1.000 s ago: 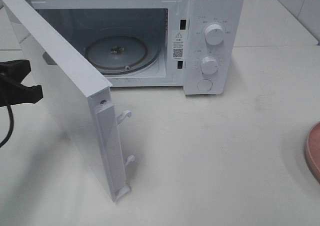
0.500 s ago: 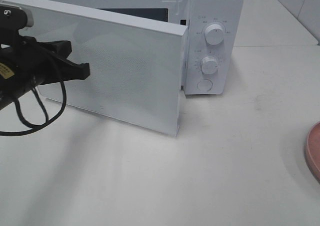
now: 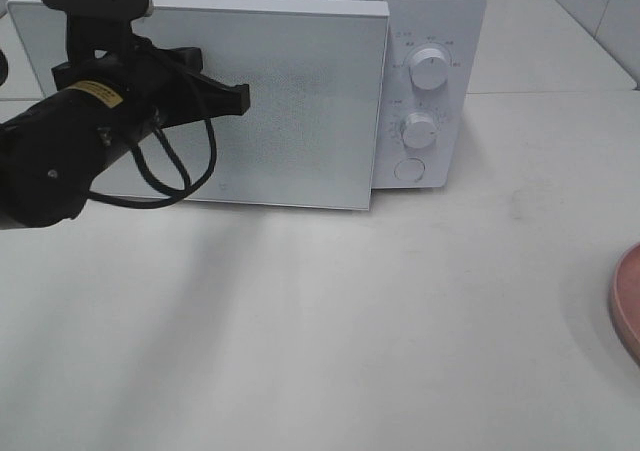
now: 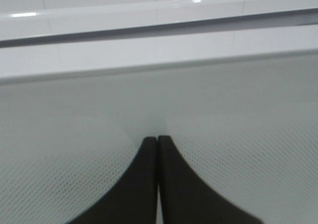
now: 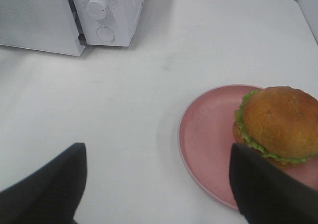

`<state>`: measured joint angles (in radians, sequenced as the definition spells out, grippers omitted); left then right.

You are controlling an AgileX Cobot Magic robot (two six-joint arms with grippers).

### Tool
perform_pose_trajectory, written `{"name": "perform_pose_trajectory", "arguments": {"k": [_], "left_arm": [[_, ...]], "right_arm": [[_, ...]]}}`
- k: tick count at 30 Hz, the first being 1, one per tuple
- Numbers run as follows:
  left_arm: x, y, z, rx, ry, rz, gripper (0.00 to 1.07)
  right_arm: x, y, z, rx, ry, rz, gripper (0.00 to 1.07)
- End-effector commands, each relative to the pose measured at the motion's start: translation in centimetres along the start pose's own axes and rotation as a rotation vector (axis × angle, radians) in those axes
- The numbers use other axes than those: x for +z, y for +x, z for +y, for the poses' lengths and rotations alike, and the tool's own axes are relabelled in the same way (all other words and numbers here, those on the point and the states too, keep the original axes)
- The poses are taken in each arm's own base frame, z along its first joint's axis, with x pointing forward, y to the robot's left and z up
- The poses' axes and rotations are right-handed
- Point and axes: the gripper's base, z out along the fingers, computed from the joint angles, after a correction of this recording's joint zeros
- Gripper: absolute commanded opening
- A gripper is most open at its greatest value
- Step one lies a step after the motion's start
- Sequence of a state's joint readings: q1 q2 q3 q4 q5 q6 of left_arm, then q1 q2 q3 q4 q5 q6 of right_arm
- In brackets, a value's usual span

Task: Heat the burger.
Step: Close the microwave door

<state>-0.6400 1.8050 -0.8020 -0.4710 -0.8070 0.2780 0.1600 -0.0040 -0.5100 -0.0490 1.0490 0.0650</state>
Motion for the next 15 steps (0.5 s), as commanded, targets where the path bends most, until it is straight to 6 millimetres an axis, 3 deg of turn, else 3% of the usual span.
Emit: {"name": "perform_pose_trajectory", "arguments": {"k": [1,15], "left_arm": [[0.9,-0.7,-0.7,-0.032,-0.014,-0.016,0.00],[4.5,-1.2,-2.1,-0.046,-0.029,0.001,0.00]], "right_arm": [[-0.2,0.2,0.0,-0.008,0.003,-0.033,0.76],[-0.2,0.2,0.0,-0.008,0.003,-0.033,0.76]]}}
